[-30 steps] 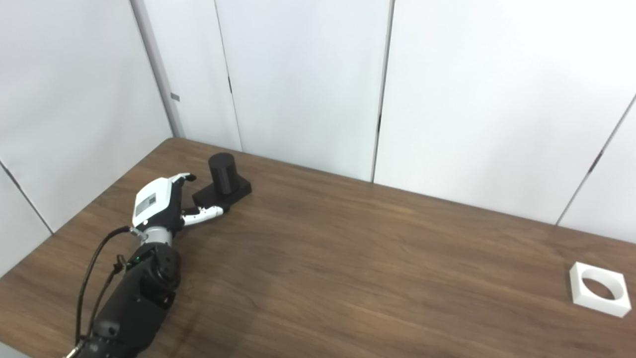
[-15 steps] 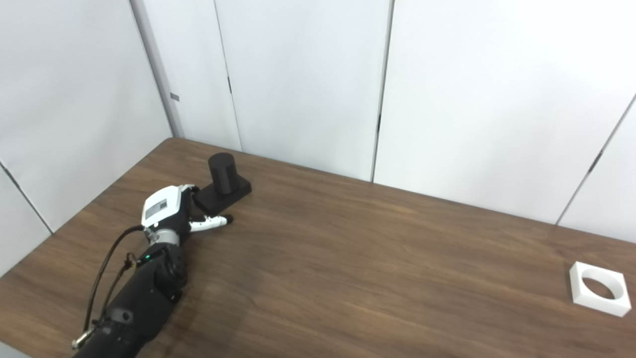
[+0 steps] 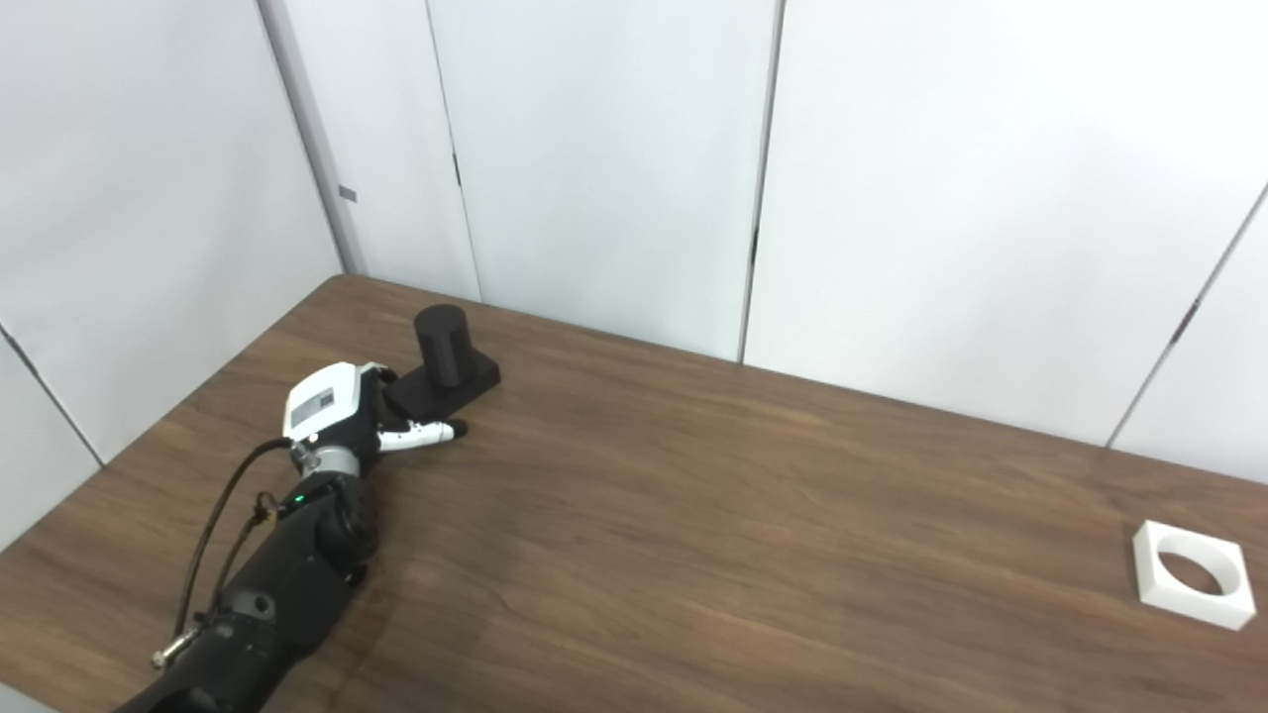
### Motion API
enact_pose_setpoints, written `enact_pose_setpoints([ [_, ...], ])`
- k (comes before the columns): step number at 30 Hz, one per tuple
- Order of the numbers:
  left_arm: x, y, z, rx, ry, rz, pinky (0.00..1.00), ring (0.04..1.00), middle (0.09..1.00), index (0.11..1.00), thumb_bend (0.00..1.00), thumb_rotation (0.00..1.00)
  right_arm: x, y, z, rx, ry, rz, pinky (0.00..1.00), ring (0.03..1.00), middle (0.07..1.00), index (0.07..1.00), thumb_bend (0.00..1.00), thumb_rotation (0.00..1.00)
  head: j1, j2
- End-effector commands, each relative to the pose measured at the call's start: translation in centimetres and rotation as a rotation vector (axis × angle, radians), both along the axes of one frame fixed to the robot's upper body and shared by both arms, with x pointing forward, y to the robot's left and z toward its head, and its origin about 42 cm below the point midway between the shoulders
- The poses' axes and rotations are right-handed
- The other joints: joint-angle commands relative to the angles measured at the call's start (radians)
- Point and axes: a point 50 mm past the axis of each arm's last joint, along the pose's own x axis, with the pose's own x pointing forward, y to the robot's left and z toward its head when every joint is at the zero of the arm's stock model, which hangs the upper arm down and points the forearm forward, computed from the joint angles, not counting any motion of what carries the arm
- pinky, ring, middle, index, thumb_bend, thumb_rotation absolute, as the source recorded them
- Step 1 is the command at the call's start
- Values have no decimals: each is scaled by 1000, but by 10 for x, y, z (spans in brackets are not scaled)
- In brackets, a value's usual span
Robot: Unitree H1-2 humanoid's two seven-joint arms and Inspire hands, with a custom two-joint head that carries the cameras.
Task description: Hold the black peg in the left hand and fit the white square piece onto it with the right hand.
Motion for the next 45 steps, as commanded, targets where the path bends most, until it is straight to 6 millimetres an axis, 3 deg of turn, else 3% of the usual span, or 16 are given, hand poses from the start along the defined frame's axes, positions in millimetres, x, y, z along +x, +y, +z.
enact_pose_setpoints([
  [1, 19, 10, 31, 56, -83, -1, 1000, 928, 873, 778, 996, 501, -1, 5, 6, 7, -28, -4, 996, 914, 867, 897, 615, 1000, 0, 3],
  [6, 22, 8, 32, 41, -94, -13, 1000, 933, 873, 779, 985, 491, -1, 5, 6, -4, -26, -7, 949, 897, 856, 890, 613, 1000, 0, 3],
  [12, 26, 6, 31, 30, -138, -20, 1000, 891, 813, 661, 934, 411, -2, 5, 6, -8, -29, -11, 954, 903, 859, 890, 624, 1000, -2, 5],
  [15, 25, 6, 30, 1, -205, -35, 1000, 864, 774, 560, 846, 293, -1, 5, 6, 4, -30, -10, 952, 902, 858, 886, 617, 1000, -3, 4],
  [16, 24, 6, 30, -7, -232, -39, 1000, 856, 761, 524, 688, 189, -1, 5, 6, 3, -30, -11, 942, 899, 858, 886, 625, 1000, -3, 4],
  [17, 24, 6, 29, -13, -254, -42, 1000, 844, 746, 505, 607, 132, -1, 5, 6, 0, -32, -10, 944, 899, 858, 885, 626, 1000, -3, 4],
  [19, 23, 7, 29, -17, -288, -44, 1000, 824, 714, 486, 540, 77, -1, 5, 5, -5, -32, -11, 959, 899, 859, 889, 625, 1000, -3, 4],
  [24, 20, 7, 28, -38, -305, -51, 978, 827, 690, 480, 522, 49, 0, 5, 4, -9, -36, -8, 925, 896, 861, 894, 608, 1000, -5, 6],
  [28, 18, 5, 28, -67, -301, -60, 813, 841, 702, 481, 521, 48, 1, 6, 4, 1, -36, -8, 914, 892, 859, 894, 624, 1000, -16, 9],
  [34, 6, -2, 29, -79, -303, -125, 769, 831, 714, 481, 521, 47, 1, 12, 5, 0, -44, -11, 891, 890, 854, 883, 628, 1000, -59, 23],
  [38, -12, -16, 37, -75, -279, -235, 790, 836, 737, 483, 520, 48, 1, 17, 9, -20, -44, -10, 871, 892, 863, 891, 617, 1000, -88, 37],
  [43, -42, -39, 53, -127, -263, -349, 742, 823, 746, 484, 519, 50, -2, 23, 16, -43, -48, -14, 846, 884, 874, 902, 590, 1000, -114, 62],
  [45, -54, -50, 59, -134, -262, -389, 738, 810, 739, 484, 520, 51, -2, 24, 17, -23, -65, 4, 890, 913, 898, 924, 594, 1000, -122, 71],
])
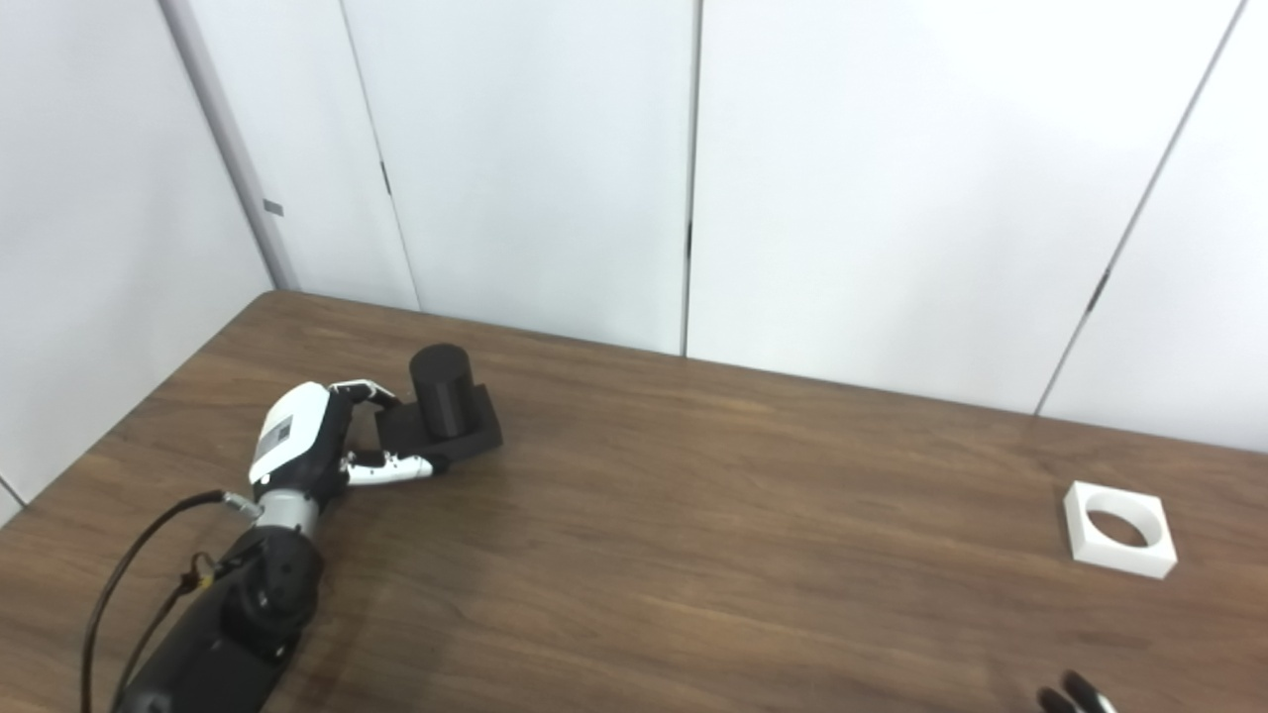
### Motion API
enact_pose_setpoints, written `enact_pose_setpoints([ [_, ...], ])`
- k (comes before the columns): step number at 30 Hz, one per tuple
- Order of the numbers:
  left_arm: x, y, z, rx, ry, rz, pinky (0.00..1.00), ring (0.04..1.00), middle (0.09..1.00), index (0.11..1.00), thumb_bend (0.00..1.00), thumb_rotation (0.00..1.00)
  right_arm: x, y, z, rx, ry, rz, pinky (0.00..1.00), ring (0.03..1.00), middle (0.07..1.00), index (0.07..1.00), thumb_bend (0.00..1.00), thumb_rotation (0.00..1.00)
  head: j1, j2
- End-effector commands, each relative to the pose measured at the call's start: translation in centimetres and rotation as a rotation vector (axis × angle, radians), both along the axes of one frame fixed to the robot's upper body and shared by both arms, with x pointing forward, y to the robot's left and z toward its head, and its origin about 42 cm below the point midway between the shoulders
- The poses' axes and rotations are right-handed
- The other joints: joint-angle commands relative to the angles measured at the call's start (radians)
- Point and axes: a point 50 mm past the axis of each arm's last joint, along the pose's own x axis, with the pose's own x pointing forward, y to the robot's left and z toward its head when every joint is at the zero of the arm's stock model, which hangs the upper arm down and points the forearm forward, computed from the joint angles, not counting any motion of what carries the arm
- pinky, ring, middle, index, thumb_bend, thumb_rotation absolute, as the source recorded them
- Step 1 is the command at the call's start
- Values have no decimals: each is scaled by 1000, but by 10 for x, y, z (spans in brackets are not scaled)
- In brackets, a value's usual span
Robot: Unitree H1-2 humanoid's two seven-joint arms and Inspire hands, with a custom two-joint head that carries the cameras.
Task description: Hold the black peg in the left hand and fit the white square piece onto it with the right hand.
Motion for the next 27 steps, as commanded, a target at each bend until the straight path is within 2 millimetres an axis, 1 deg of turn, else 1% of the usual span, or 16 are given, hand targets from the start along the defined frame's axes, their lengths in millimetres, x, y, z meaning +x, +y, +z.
enact_pose_setpoints([
  [1, -1, -6, 27, 30, -69, -38, 738, 810, 738, 484, 520, 51, -2, 8, 10, 37, -68, 10, 895, 917, 901, 927, 598, 1000, -5, 8],
  [3, -11, -17, 30, 8, -68, -68, 735, 808, 737, 485, 520, 51, -2, 8, 10, 36, -74, 21, 912, 932, 914, 942, 620, 1000, -11, 17],
  [5, -21, -29, 31, -9, -60, -95, 754, 820, 744, 485, 520, 50, -2, 8, 10, 35, -72, 24, 957, 950, 924, 956, 642, 1000, -18, 23],
  [6, -26, -36, 31, -8, -58, -116, 757, 822, 745, 485, 520, 50, -2, 8, 11, 31, -73, 24, 964, 953, 926, 958, 645, 1000, -22, 27],
  [8, -33, -47, 30, 9, -51, -145, 743, 818, 743, 484, 520, 49, -2, 8, 12, 23, -70, 24, 947, 945, 922, 954, 620, 1000, -27, 32],
  [9, -39, -56, 28, 10, -40, -167, 737, 817, 745, 485, 520, 48, -2, 8, 12, 18, -65, 21, 942, 942, 920, 952, 615, 1000, -34, 37],
  [11, -48, -68, 25, 10, -25, -198, 728, 817, 749, 485, 520, 48, -2, 9, 13, 15, -60, 17, 926, 935, 913, 945, 608, 1000, -43, 43],
  [12, -54, -77, 23, 6, -20, -226, 718, 816, 752, 485, 520, 47, -2, 10, 13, 19, -58, 15, 924, 932, 911, 944, 597, 1000, -48, 45],
  [14, -61, -88, 19, -5, -14, -262, 707, 815, 754, 485, 520, 47, -2, 11, 13, 25, -57, 12, 929, 930, 909, 942, 593, 1000, -54, 48],
  [18, -83, -118, 11, -44, 12, -341, 711, 812, 752, 485, 520, 46, -3, 14, 16, 18, -52, 10, 935, 929, 908, 936, 587, 1000, -81, 63],
  [20, -90, -127, 9, -59, 18, -367, 703, 807, 749, 484, 519, 46, -3, 14, 17, 18, -51, 12, 937, 931, 908, 932, 559, 1000, -89, 67],
  [24, -107, -147, 5, -93, 57, -393, 738, 830, 761, 485, 519, 45, -4, 16, 19, 5, -54, 10, 911, 913, 895, 917, 505, 1000, -125, 84],
  [26, -114, -156, -1, -106, 65, -414, 742, 832, 756, 485, 518, 44, -4, 17, 20, -9, -56, 8, 904, 901, 884, 909, 473, 1000, -138, 90],
  [27, -117, -160, -4, -111, 72, -426, 741, 833, 756, 485, 518, 44, -4, 17, 21, -13, -57, 9, 900, 897, 880, 905, 460, 1000, -157, 98],
])
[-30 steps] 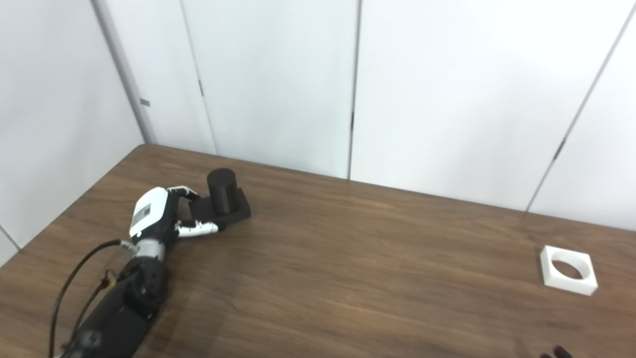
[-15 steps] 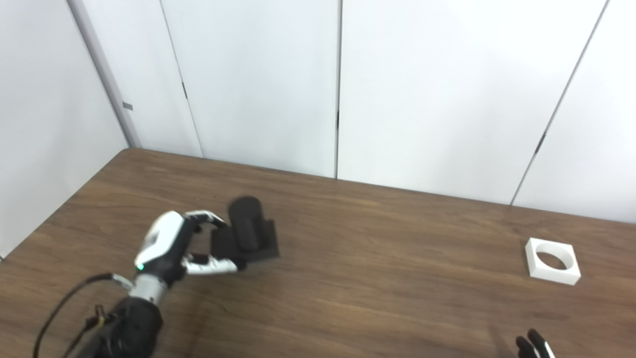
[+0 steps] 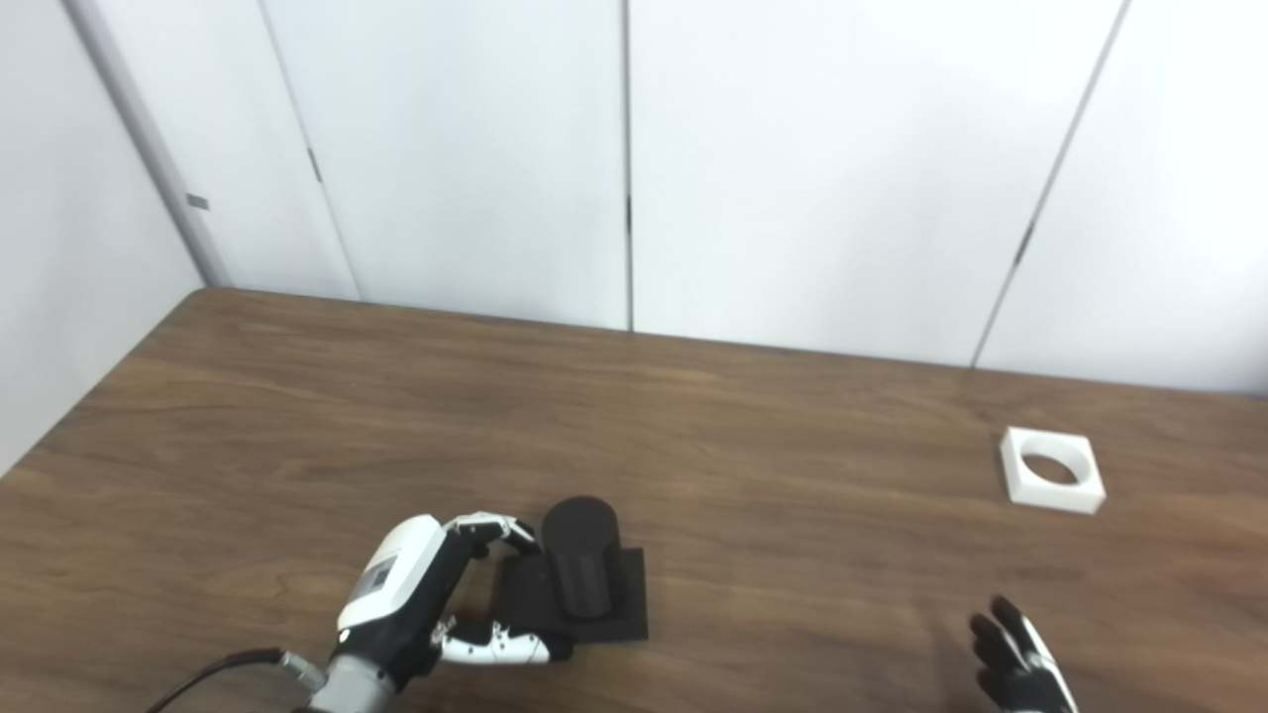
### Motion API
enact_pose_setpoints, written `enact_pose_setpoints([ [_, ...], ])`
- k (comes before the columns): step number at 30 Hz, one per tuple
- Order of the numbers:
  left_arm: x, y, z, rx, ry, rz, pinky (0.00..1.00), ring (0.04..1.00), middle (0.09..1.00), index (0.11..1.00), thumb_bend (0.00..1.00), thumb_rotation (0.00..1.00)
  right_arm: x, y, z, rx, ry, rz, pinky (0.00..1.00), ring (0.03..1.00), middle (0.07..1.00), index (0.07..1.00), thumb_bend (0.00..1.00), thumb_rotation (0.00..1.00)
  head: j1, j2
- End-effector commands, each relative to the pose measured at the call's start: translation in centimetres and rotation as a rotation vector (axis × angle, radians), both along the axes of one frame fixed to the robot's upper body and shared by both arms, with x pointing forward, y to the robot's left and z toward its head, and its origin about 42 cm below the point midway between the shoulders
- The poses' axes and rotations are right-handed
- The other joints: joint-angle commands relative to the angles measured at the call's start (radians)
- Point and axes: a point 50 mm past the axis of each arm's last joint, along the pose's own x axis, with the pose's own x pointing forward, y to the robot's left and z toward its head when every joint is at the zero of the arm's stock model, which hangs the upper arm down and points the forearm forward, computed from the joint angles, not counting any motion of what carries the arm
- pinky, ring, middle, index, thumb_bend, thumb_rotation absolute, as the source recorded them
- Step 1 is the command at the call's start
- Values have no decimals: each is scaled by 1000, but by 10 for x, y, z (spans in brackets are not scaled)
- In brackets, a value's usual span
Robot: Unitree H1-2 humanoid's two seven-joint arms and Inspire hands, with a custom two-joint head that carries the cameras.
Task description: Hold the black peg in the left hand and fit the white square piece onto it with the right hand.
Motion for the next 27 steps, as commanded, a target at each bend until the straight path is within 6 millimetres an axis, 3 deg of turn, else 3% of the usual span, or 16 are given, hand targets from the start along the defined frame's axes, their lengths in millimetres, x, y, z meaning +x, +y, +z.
enact_pose_setpoints([
  [1, -4, -9, 4, -10, -38, -44, 740, 833, 758, 485, 518, 45, -1, 8, 11, 16, -47, -17, 898, 895, 879, 905, 447, 1000, -9, 6],
  [13, -30, -35, -17, 5, -9, -180, 849, 827, 757, 485, 518, 44, 0, 14, 18, 14, -52, -21, 854, 874, 868, 895, 442, 1000, -106, 65],
  [27, -37, -29, -24, 37, 22, -258, 839, 827, 760, 486, 519, 44, 3, 16, 18, 15, -50, -28, 830, 858, 858, 883, 479, 1000, -145, 95],
])
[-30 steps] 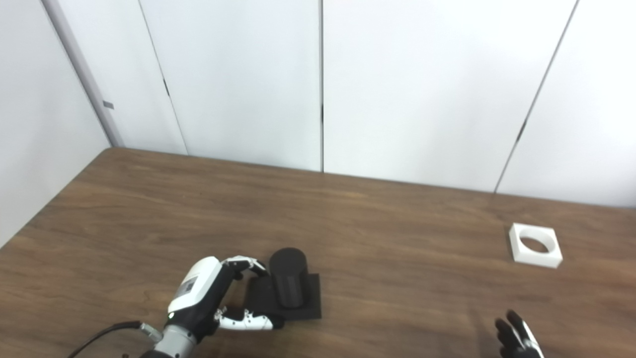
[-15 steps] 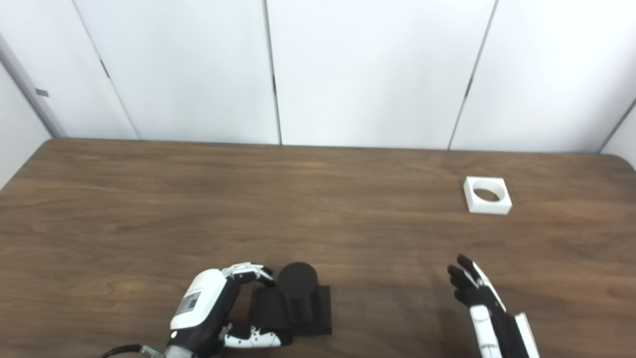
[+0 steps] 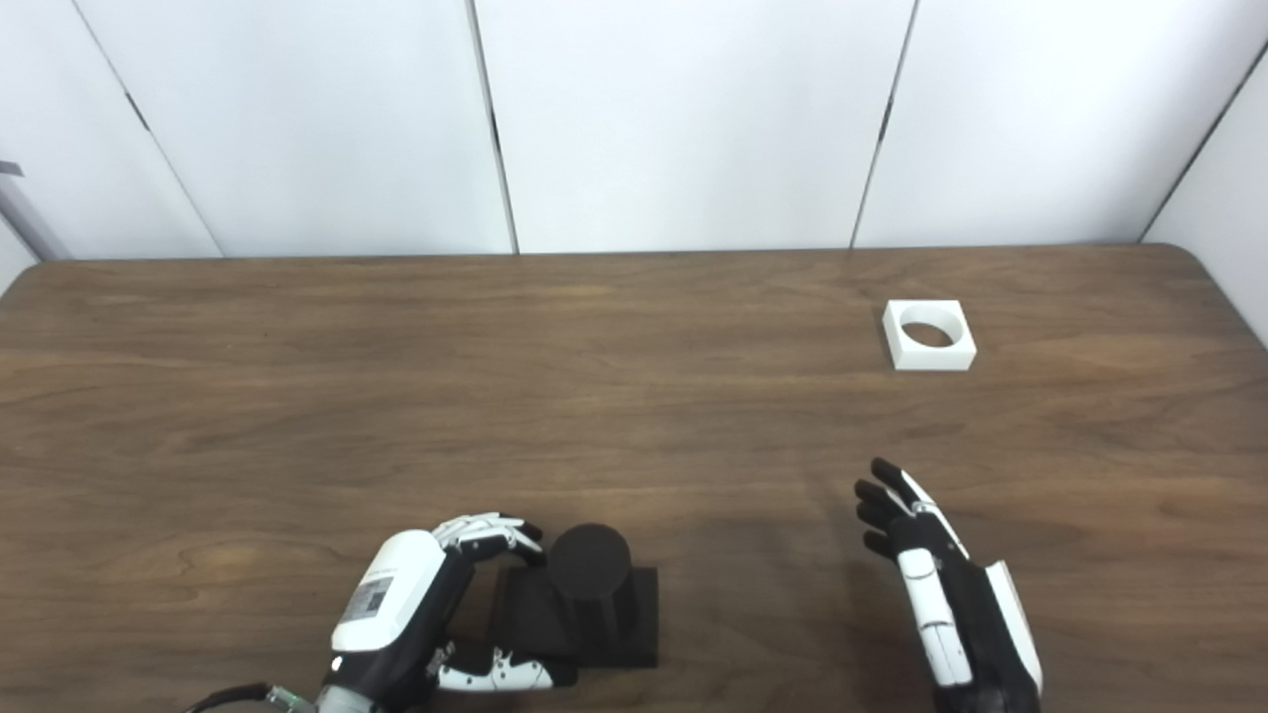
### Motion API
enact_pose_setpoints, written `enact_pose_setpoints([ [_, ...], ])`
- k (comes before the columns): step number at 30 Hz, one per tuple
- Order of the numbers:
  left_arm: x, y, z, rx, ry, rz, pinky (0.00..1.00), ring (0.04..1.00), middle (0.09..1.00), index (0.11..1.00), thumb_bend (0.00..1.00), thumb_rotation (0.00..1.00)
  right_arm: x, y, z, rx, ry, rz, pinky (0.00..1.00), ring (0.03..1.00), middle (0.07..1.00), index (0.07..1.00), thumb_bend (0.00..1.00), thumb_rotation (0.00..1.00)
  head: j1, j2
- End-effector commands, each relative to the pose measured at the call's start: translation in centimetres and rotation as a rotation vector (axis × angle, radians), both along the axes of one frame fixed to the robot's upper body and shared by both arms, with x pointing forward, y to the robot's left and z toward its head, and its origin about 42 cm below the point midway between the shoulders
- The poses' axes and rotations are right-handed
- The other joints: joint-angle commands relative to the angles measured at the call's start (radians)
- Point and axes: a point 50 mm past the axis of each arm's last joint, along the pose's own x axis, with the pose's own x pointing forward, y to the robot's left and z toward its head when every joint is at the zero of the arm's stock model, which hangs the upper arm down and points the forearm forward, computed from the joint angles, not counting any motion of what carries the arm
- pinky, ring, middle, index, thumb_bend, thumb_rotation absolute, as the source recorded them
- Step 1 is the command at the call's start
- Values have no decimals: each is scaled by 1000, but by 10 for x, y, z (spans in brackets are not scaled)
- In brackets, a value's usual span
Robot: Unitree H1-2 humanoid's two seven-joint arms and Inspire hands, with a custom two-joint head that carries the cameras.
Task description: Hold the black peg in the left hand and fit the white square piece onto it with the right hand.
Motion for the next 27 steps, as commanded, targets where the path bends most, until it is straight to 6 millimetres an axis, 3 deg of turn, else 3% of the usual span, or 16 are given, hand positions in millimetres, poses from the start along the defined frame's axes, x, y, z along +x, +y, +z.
enact_pose_setpoints([
  [1, -7, 1, -6, 31, 41, -35, 841, 829, 761, 486, 519, 44, 3, 11, 13, 35, -77, -14, 827, 858, 857, 882, 474, 1000, -7, 7],
  [12, -5, 2, -8, 103, 36, -48, 903, 852, 772, 486, 520, 45, 3, 9, 15, 43, -79, -14, 842, 865, 859, 879, 476, 1000, -21, 8],
  [16, -4, 2, -9, 113, 35, -52, 910, 855, 775, 486, 520, 45, 8, 1, 26, -18, -96, -2, 895, 892, 867, 890, 457, 975, -46, 3],
  [17, -3, 2, -9, 113, 36, -53, 909, 855, 775, 486, 520, 45, 11, -3, 32, -69, -98, 5, 927, 901, 876, 892, 463, 951, -46, 3],
  [21, -3, 2, -10, 114, 37, -57, 908, 855, 775, 486, 519, 45, 26, -19, 53, -233, -95, 18, 872, 887, 892, 887, 512, 775, -85, -6],
  [27, -3, 5, -12, 107, 32, -59, 901, 851, 771, 486, 519, 45, 64, -43, 91, -504, -139, 34, 792, 861, 889, 874, 582, 383, -146, -18],
])
